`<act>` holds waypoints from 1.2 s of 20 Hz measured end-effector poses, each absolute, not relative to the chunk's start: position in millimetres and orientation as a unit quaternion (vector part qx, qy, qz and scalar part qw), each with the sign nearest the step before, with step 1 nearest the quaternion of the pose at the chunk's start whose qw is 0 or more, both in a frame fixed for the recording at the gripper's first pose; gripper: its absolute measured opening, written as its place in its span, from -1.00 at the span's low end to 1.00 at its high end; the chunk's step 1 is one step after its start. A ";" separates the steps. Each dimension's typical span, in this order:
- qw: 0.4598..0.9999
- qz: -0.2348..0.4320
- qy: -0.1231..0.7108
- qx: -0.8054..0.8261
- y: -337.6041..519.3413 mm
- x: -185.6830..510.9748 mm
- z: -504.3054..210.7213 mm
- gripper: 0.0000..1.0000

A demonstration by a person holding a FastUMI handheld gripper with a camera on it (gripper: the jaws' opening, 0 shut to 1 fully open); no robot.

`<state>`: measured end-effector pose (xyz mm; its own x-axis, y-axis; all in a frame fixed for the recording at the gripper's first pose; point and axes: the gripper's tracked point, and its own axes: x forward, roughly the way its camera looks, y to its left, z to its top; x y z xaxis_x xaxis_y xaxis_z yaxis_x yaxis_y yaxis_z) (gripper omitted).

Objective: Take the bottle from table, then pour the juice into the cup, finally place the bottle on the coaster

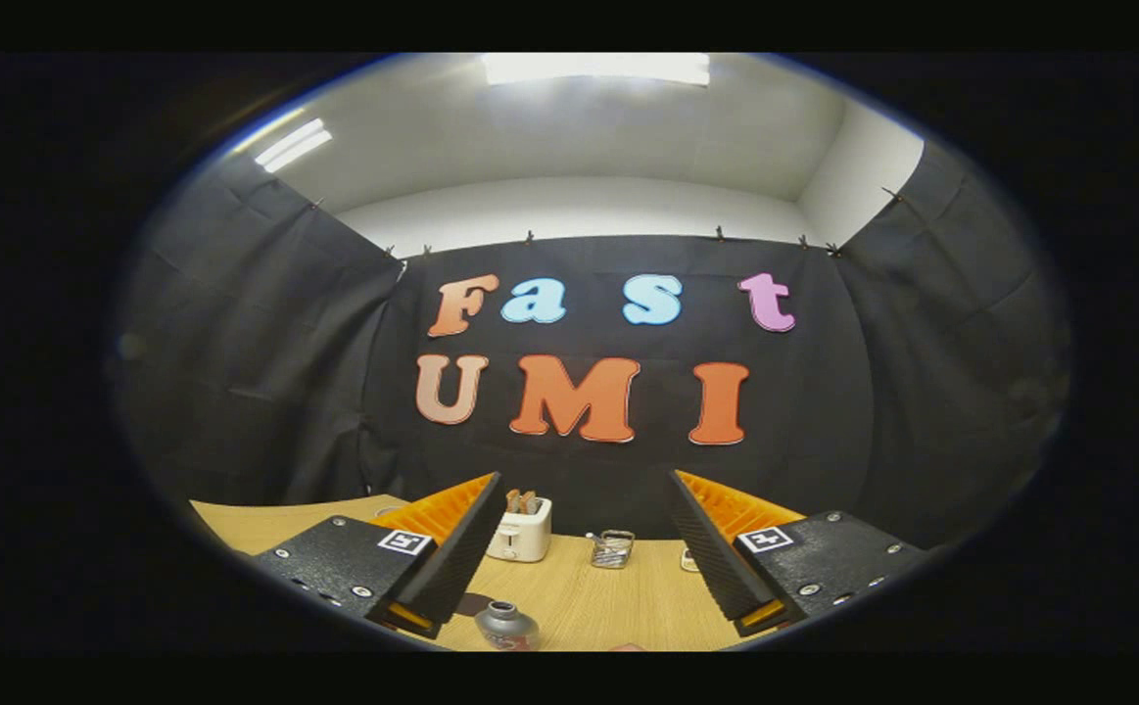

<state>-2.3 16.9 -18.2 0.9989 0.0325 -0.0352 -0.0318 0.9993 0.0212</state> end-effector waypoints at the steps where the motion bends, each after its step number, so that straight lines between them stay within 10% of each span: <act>1: 1.000 0.017 0.019 0.013 18.5 -3.6 -20.7 0.95; 24: 0.981 0.092 0.149 0.082 79.1 -36.5 -192.9 0.96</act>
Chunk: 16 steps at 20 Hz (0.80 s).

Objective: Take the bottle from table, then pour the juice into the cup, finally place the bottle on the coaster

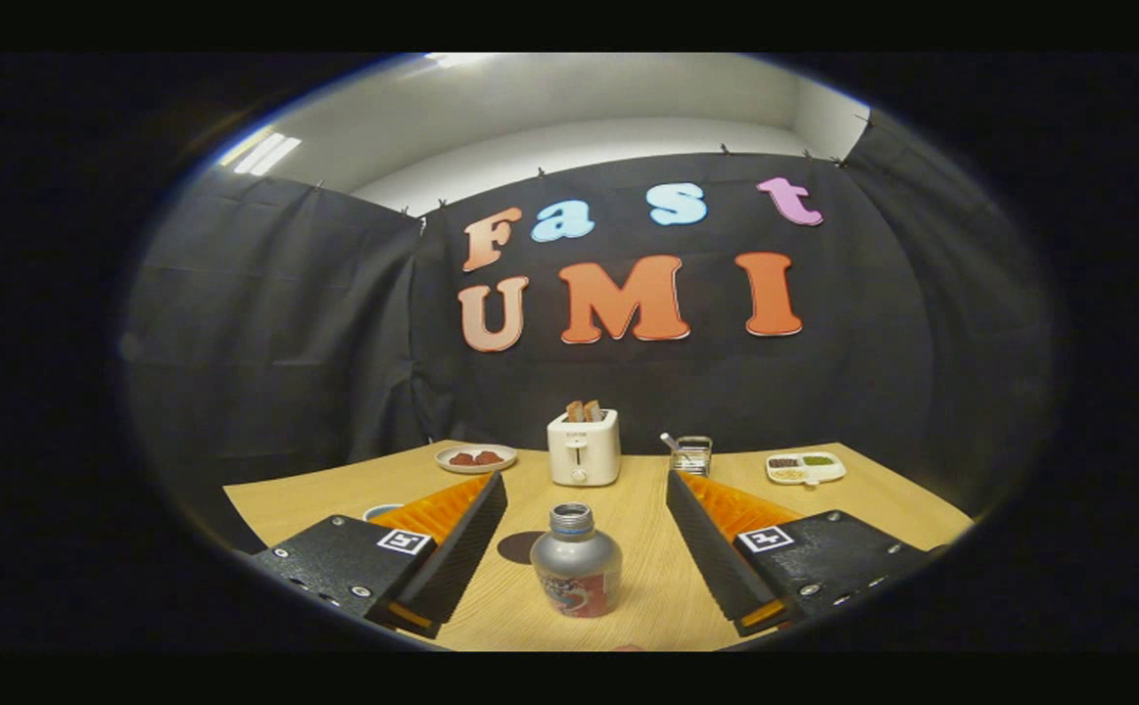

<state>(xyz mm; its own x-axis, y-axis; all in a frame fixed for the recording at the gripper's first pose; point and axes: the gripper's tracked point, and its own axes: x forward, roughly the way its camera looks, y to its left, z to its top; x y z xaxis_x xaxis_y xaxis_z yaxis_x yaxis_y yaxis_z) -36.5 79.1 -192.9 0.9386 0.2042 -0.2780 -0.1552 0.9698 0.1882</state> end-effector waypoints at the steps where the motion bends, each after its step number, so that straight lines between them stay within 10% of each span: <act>1: 0.980 0.093 0.157 0.084 80.3 -37.4 -201.1 0.96; 16: 0.958 0.095 0.255 0.090 94.8 -45.9 -295.9 0.96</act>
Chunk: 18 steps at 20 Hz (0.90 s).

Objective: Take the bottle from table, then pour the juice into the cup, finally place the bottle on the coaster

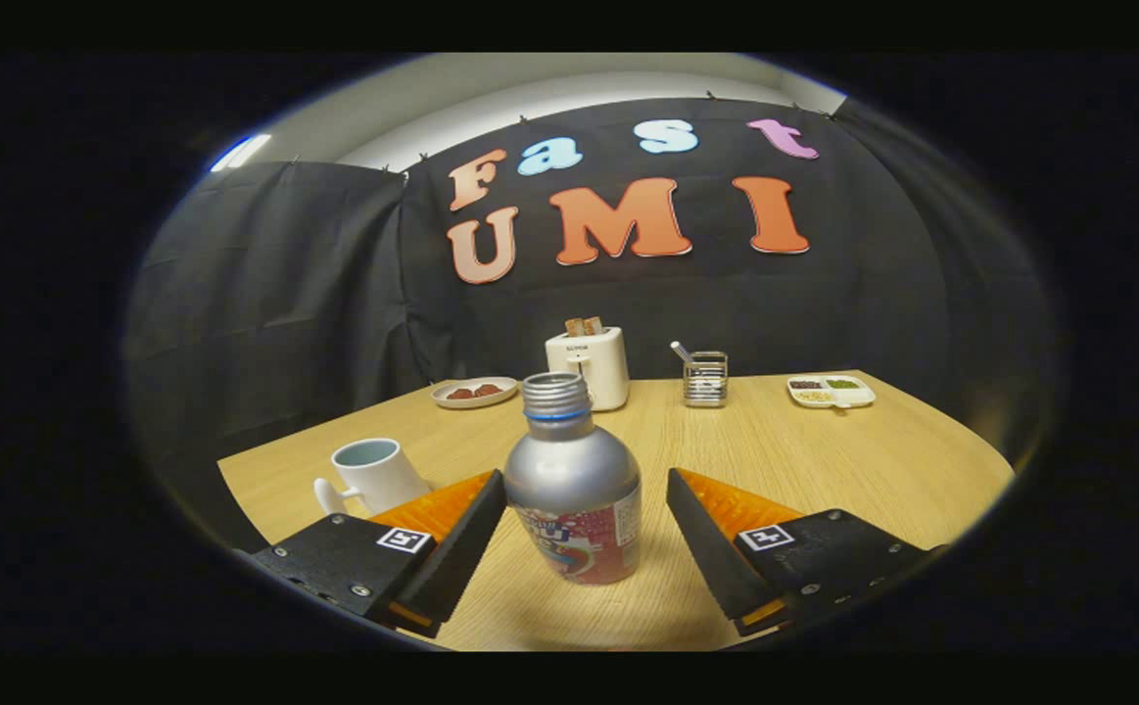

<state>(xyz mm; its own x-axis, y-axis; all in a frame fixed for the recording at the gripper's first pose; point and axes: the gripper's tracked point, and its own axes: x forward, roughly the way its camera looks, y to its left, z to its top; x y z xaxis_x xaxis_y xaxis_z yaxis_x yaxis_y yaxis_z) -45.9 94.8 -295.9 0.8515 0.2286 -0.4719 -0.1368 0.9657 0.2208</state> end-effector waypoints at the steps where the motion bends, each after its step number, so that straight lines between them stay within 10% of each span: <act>1: 0.957 0.095 0.260 0.089 95.6 -46.9 -301.0 0.96; 18: 0.953 0.081 0.283 0.076 106.2 -46.2 -315.5 0.58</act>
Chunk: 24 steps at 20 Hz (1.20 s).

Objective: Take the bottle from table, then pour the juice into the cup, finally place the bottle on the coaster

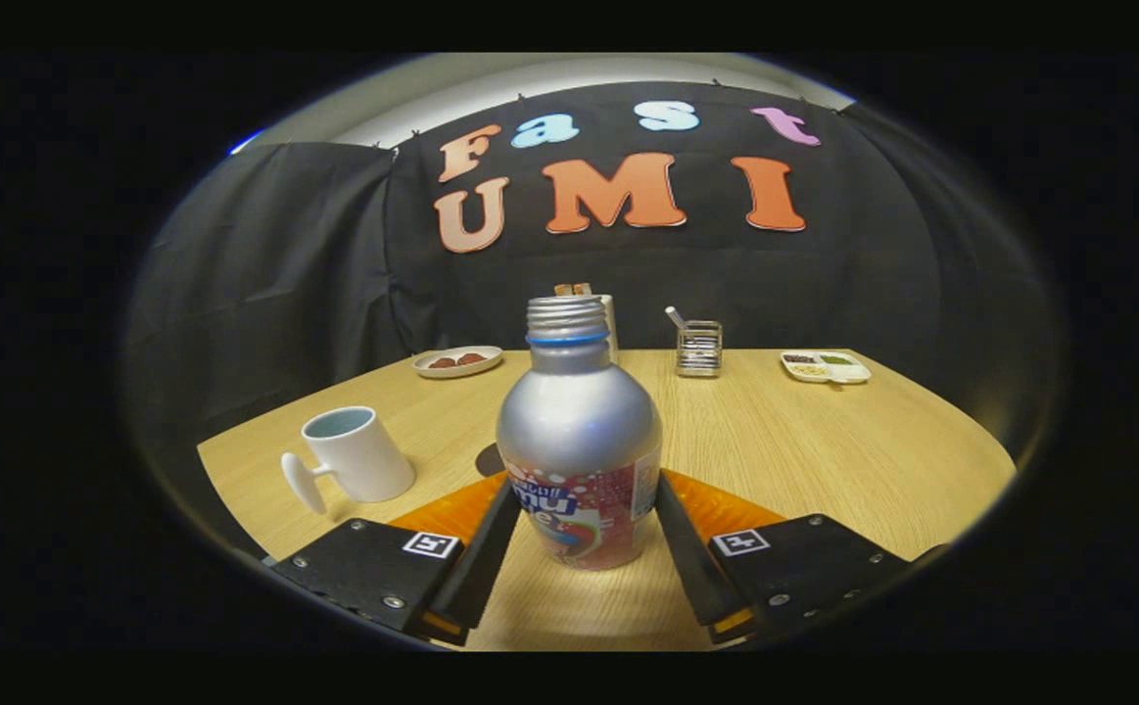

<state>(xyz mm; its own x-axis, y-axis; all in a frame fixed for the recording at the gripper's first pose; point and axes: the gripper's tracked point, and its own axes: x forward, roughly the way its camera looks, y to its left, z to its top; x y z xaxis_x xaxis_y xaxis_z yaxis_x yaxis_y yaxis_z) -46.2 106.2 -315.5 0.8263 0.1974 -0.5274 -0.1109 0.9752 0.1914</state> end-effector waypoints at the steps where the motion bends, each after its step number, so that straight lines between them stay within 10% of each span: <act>1: 0.954 0.081 0.276 0.080 106.2 -44.5 -309.7 0.57; 24: 0.962 0.048 0.195 -0.185 124.6 2.7 -258.3 0.55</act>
<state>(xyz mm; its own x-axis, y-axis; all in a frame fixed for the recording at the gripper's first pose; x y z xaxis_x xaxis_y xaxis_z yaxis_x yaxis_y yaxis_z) 2.7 124.6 -258.3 0.9193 0.0198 -0.3932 -0.1638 0.9274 -0.3364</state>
